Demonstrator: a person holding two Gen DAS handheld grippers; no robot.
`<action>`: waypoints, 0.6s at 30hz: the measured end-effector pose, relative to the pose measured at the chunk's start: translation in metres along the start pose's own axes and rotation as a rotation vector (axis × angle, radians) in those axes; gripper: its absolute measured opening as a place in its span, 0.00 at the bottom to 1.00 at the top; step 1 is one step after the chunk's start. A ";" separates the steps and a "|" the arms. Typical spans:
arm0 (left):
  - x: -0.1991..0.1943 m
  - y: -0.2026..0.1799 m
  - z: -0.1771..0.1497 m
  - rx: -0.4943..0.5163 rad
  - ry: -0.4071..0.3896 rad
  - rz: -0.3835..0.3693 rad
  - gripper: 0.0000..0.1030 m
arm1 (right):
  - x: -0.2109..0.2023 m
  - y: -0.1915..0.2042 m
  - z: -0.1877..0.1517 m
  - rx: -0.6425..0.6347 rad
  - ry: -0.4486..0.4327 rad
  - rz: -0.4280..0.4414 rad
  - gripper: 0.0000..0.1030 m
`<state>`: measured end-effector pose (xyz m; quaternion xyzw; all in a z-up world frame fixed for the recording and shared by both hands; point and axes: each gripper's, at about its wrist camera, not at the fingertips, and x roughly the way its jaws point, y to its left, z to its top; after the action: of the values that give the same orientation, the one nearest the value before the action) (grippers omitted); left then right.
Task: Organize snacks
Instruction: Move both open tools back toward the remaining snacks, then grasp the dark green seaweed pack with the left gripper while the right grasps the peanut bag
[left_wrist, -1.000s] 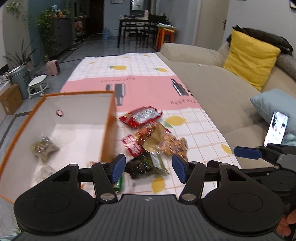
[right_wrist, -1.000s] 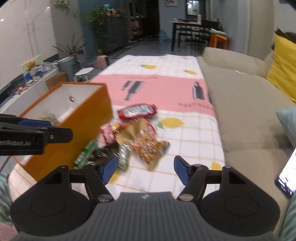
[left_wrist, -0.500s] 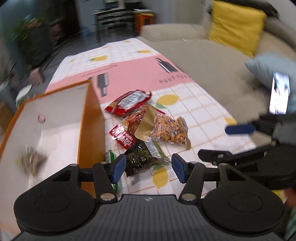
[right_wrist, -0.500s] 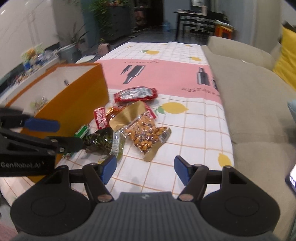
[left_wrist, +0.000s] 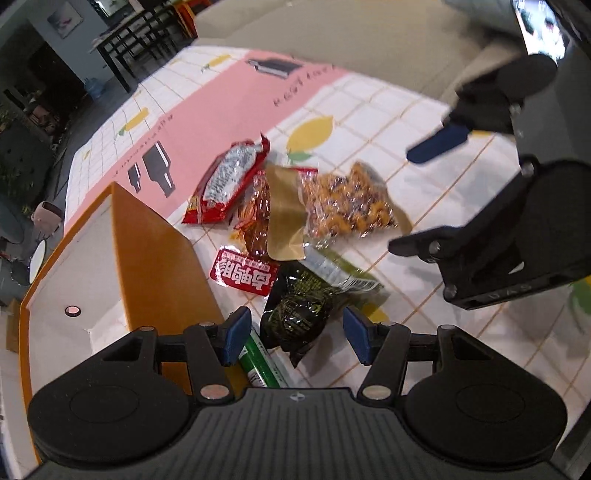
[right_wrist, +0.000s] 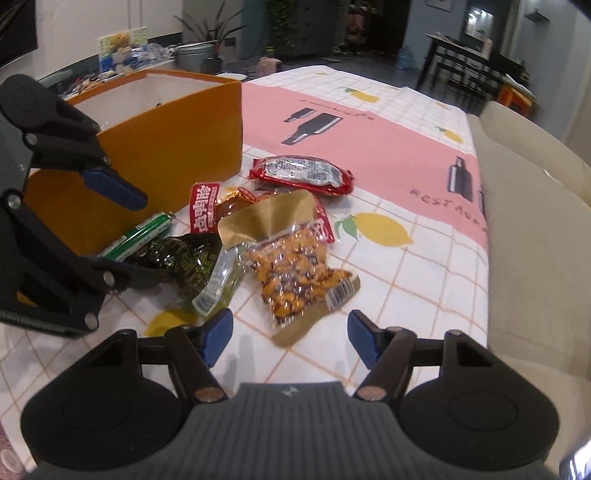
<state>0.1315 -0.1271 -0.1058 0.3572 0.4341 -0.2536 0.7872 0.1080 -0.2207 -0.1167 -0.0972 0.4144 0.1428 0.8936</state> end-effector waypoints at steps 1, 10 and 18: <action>0.003 0.000 0.001 0.002 0.010 0.008 0.66 | 0.004 -0.001 0.002 -0.012 -0.004 0.006 0.70; 0.028 0.008 0.011 -0.030 0.108 -0.009 0.64 | 0.042 -0.005 0.014 -0.126 -0.023 0.066 0.78; 0.040 0.009 0.012 -0.060 0.134 -0.037 0.53 | 0.062 -0.009 0.023 -0.115 -0.036 0.126 0.82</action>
<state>0.1641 -0.1349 -0.1331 0.3417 0.4997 -0.2304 0.7619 0.1656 -0.2115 -0.1492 -0.1196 0.3946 0.2239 0.8831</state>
